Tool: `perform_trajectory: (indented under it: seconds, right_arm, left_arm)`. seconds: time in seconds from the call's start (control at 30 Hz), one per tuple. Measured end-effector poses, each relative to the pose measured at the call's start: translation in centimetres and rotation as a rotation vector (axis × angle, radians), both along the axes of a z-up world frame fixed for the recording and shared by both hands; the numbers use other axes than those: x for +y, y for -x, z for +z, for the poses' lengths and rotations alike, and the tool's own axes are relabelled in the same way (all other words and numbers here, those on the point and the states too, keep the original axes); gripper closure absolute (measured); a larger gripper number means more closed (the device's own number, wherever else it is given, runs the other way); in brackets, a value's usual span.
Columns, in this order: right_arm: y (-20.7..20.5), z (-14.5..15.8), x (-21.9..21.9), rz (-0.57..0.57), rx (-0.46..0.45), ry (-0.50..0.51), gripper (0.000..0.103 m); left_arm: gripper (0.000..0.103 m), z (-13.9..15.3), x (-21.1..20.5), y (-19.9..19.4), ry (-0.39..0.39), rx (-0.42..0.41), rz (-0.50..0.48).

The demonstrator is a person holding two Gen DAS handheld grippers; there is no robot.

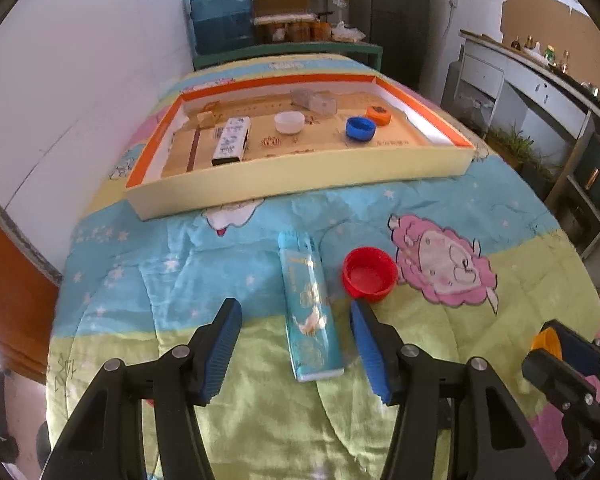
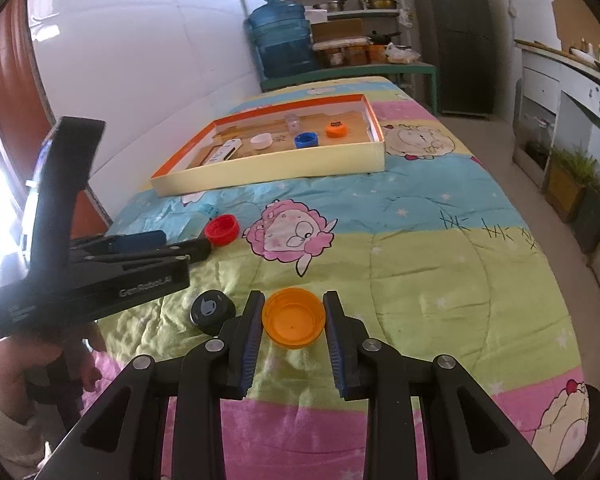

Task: Organize rigid objects
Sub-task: 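Grasp the blue lighter with the left tool while the right holds the orange cup, then carry the blue lighter and orange cup over the tray with both tools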

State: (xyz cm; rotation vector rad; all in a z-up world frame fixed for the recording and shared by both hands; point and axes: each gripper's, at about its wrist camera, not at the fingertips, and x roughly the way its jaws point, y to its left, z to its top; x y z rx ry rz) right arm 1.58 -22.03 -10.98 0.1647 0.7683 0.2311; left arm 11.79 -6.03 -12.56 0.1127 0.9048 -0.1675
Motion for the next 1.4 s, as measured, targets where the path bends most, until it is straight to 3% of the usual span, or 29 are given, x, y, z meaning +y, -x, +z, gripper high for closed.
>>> perform_trajectory:
  seconds: [0.13, 0.23, 0.43, 0.73, 1.4]
  right_arm:
    - [-0.2, -0.1, -0.1, -0.004, 0.003, -0.006, 0.073]
    - [-0.3, -0.1, -0.1, -0.004, 0.003, -0.006, 0.073]
    - [-0.7, 0.0, 0.3, 0.005, 0.007, 0.0, 0.073]
    - [-1.3, 1.0, 1.1, 0.01, -0.011, 0.032, 0.073]
    - [-5.1, 6.4, 3.5, 0.072, -0.122, 0.088, 0.073]
  left_arm:
    - [0.047, -0.1, 0.5, -0.6, 0.036, 0.01, 0.002]
    - [0.061, 0.0, 0.9, -0.6, 0.043, 0.006, 0.008]
    - [0.08, 0.2, 1.6, -0.4, 0.06, -0.002, 0.012]
    - [0.081, 1.0, 2.6, 0.3, 0.107, -0.026, 0.013]
    - [0.081, 7.1, 4.7, 0.5, 0.153, -0.134, 0.047]
